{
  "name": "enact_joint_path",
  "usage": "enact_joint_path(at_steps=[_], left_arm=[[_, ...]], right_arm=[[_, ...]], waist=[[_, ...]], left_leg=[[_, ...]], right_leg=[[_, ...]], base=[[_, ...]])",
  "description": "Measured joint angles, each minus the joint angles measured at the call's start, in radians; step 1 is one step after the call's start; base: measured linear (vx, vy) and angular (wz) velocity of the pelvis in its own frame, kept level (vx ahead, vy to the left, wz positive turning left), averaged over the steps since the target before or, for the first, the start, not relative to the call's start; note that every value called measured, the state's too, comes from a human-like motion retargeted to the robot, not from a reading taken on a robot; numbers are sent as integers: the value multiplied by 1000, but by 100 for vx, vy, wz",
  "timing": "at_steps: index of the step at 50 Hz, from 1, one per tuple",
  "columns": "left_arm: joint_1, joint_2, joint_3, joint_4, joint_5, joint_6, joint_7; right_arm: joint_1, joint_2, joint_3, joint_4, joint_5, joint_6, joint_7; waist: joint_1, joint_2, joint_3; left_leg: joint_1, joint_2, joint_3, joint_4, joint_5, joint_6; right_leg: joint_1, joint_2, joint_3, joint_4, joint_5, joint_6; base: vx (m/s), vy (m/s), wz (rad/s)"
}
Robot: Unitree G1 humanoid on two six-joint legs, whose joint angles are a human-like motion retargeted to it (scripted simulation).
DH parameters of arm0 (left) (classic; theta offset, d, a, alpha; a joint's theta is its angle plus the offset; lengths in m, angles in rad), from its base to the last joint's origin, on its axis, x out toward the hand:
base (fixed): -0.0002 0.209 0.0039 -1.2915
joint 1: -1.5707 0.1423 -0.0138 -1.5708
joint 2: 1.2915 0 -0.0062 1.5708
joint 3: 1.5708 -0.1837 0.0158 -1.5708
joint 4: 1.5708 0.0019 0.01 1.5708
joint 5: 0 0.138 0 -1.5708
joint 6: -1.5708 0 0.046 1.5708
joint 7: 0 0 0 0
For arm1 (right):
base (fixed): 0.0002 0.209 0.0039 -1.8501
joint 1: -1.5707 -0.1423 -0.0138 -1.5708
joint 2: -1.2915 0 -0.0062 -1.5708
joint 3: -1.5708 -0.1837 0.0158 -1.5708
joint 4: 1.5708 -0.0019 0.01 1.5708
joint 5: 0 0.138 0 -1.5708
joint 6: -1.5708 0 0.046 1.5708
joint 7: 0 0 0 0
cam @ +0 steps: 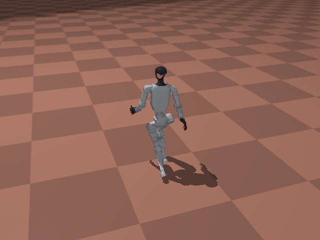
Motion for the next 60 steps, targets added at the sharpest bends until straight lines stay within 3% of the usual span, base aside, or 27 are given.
enact_joint_path(at_steps=[2, 4, 5, 7, 10, 13, 18, 24, 27, 30, 33, 35, 40, 43, 50, 53, 56, 60], left_arm=[[11, -21, -25, 10, 6, 13, -25], [14, -36, -55, 16, 12, 30, -46], [14, -43, -70, 18, 14, 38, -55], [22, -52, -96, 31, 22, 54, -70], [54, -58, -122, 78, 48, 80, -95], [112, -60, -130, 157, 78, 97, -111], [216, -55, -90, 314, 127, 129, -126], [335, -33, -1, 442, 141, 159, -135], [358, -16, 51, 491, 139, 166, -146], [348, 0, 92, 514, 132, 176, -158], [292, 13, 93, 499, 137, 183, -153], [235, 18, 73, 477, 146, 185, -139], [39, 34, -6, 376, 176, 172, -91], [-87, 51, -42, 289, 185, 139, -78], [-316, 79, -99, 126, 205, 74, -89], [-312, 70, -104, 94, 209, 60, -98], [-258, 41, -108, 80, 210, 59, -117], [-146, -19, -135, 109, 251, 86, -151]], right_arm=[[-16, 5, 9, -11, 6, -1, 4], [-52, 8, 29, -30, 6, -5, -2], [-75, 9, 42, -42, 5, -7, -8], [-133, 8, 74, -81, -2, -12, -18], [-227, -7, 109, -168, -6, -23, -29], [-320, -35, 127, -274, -6, -35, -42], [-471, -94, 136, -420, -31, -48, -79], [-499, -122, 134, -551, -43, -64, -86], [-436, -108, 146, -608, -56, -59, -55], [-345, -76, 168, -644, -65, -47, 7], [-278, -38, 191, -606, -73, -27, 64], [-242, -14, 205, -542, -83, -12, 92], [-151, 37, 222, -289, -114, 14, 130], [-87, 53, 198, -154, -124, 28, 135], [36, 59, 98, 20, -105, 61, 156], [72, 69, 78, 43, -91, 69, 152], [69, 55, 53, 43, -70, 67, 139], [-4, 29, 53, -13, -42, 53, 117]], waist=[[12, 28, 13], [34, 28, 18], [48, 23, 19], [85, 2, 20], [147, -40, 29], [193, -89, 41], [228, -194, 30], [251, -280, 9], [237, -353, 0], [203, -435, -12], [170, -454, -17], [138, -452, -17], [51, -395, -4], [9, -334, 11], [-13, -202, -12], [-13, -184, -21], [-12, -91, -15], [17, 20, 12]], left_leg=[[-81, 39, 20, 172, 239, -101], [-194, 96, 69, 317, 327, -93], [-258, 136, 97, 381, 314, -55], [-377, 210, 148, 443, 179, 53], [-508, 245, 218, 376, -5, 157], [-587, 202, 273, 149, -84, 178], [-633, 35, 307, -354, -53, 148], [-670, -62, 340, -304, 1, 196], [-645, -139, 375, -251, 18, 247], [-587, -235, 401, -257, -11, 307], [-524, -257, 389, -259, -69, 338], [-467, -288, 369, -287, -95, 350], [-234, -299, 275, -420, -153, 331], [-107, -246, 217, -466, -204, 307], [58, -91, 175, -587, -243, 239], [75, -60, 185, -431, -265, 201], [74, 42, 152, -196, -164, 93], [-66, 176, 132, 195, 239, -79]], right_leg=[[58, 10, -33, 3, -45, -38], [120, -5, -53, -10, -92, -56], [152, -15, -63, -21, -115, -60], [230, -39, -74, -65, -153, -54], [364, -76, -69, -138, -197, -32], [489, -123, -46, -212, -224, -8], [608, -233, -16, -290, -260, 32], [640, -309, 23, -97, -291, 71], [634, -379, 55, 66, -188, 141], [567, -453, 99, 294, 77, 256], [442, -472, 84, 505, 294, 256], [349, -514, 96, 617, 288, 255], [111, -600, 50, 641, 11, 102], [6, -553, -3, 448, -70, 71], [-54, -323, -32, -268, -15, 150], [-84, -281, -35, -133, 19, 127], [-32, -184, -94, -50, 35, 61], [68, -54, -146, -36, -24, -45]], base=[[60, 0, 90], [61, -4, 103], [63, -9, 104], [64, -12, 91], [67, -10, 50], [69, -5, 11], [67, -2, 0], [63, 2, -22], [63, 5, 1], [60, 2, 14], [62, -4, 2], [65, 11, 21], [70, 6, 26], [74, -3, 27], [74, -4, 4], [71, -6, 8], [75, -10, 15], [65, -8, -5]])
